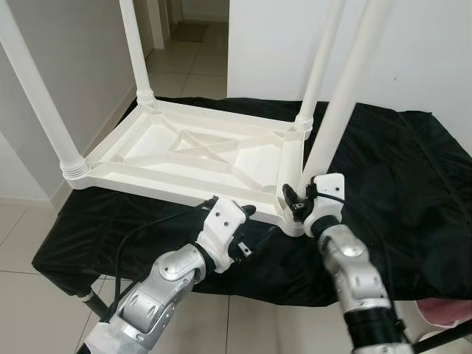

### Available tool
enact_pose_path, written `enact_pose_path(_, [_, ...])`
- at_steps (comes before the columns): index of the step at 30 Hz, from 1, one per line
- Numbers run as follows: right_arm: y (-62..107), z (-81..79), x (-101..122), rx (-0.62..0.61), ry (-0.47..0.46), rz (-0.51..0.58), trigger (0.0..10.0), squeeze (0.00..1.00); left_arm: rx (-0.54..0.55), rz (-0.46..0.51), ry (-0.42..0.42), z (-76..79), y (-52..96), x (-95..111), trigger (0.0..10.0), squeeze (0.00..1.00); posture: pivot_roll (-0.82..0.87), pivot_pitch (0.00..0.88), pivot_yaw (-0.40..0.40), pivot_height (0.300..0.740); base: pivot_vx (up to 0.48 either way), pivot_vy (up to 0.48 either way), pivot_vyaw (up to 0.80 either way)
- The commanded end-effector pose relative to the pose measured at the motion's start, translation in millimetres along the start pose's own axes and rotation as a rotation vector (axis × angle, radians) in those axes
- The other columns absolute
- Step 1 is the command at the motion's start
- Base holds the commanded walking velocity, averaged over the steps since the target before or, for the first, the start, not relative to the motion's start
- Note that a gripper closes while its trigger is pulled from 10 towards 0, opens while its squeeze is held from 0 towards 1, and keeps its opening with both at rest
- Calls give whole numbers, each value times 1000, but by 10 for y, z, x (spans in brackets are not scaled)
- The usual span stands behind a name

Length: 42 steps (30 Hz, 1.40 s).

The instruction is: Building children table

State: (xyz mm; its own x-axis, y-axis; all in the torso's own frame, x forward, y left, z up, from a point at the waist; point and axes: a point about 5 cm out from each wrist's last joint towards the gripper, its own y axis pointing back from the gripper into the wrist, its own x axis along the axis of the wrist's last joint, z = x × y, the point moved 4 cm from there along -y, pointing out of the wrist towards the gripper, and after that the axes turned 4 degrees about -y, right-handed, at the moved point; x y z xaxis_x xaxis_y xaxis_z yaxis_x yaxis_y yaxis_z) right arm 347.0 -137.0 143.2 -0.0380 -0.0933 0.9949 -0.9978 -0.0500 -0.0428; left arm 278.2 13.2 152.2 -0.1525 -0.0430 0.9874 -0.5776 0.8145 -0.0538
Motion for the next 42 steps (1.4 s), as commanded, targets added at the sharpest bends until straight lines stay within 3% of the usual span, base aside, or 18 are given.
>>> enact_pose_path(1, [88, 53, -218, -119, -64, -80, 10000, 0, -96, -8, 0, 104, 18, -24, 10000, 0, -49, 2, -3, 740, 0, 0, 0])
enact_pose_path(3, [133, 56, -220, -202, -90, -71, 10000, 0, -95, -9, 0, 111, 19, -26, 10000, 0, -39, 2, -10, 740, 0, 0, 0])
enact_pose_path(5, [152, 4, -216, -209, -105, -66, 10000, 0, -91, -8, 3, 112, 23, -25, 10000, 0, -37, 4, -7, 740, 0, 0, 0])
enact_pose_path(8, [160, -131, -213, -163, -112, -70, 10000, 0, -87, -7, 6, 111, 27, -24, 10000, 0, -37, 4, -7, 740, 0, 0, 0])
enact_pose_path(9, [134, -189, -126, -97, -64, -28, 10000, 0, -85, -10, 7, 110, 32, -33, 10000, 0, -45, 9, 7, 740, 0, 0, 0])
enact_pose_path(15, [121, -155, -81, -93, -46, -11, 10000, 0, -85, -11, 9, 114, 35, -35, 10000, 0, -46, 10, 10, 740, 0, 0, 0])
enact_pose_path(16, [112, -139, -37, -77, -54, 7, 10000, 1000, -86, -10, 8, 107, 29, -29, 10000, 0, -46, 11, 11, 740, 0, 0, 0])
enact_pose_path(20, [96, -133, 45, -9, -44, 45, 10000, 1000, -83, -9, 4, 80, 22, -20, 10000, 0, -44, 9, 11, 740, 0, 0, 0])
enact_pose_path(21, [92, -127, 48, 34, -45, 44, 10000, 749, -82, -9, 3, 74, 22, -19, 10000, 0, -43, 8, 13, 740, 0, 0, 0])
enact_pose_path(22, [90, -110, 40, 74, -34, 39, 10000, 0, -81, -9, 2, 71, 29, -19, 10000, 0, -43, 8, 13, 740, 0, 0, 0])
enact_pose_path(29, [65, 31, -1, 151, 11, 18, 10000, 0, -85, -11, -27, 49, 16, -4, 10000, 0, -33, 8, 7, 740, 0, 0, 0])
enact_pose_path(38, [34, -30, 14, 224, 54, 21, 10000, 0, -28, 3, -4, -36, -7, 3, 10000, 0, -74, 19, 8, 740, 0, 0, 0])
enact_pose_path(42, [40, -10, -10, 222, 36, 6, 10000, 0, -62, 11, -7, 38, -40, 42, 10000, 0, -78, 42, -3, 740, 0, 0, 0])
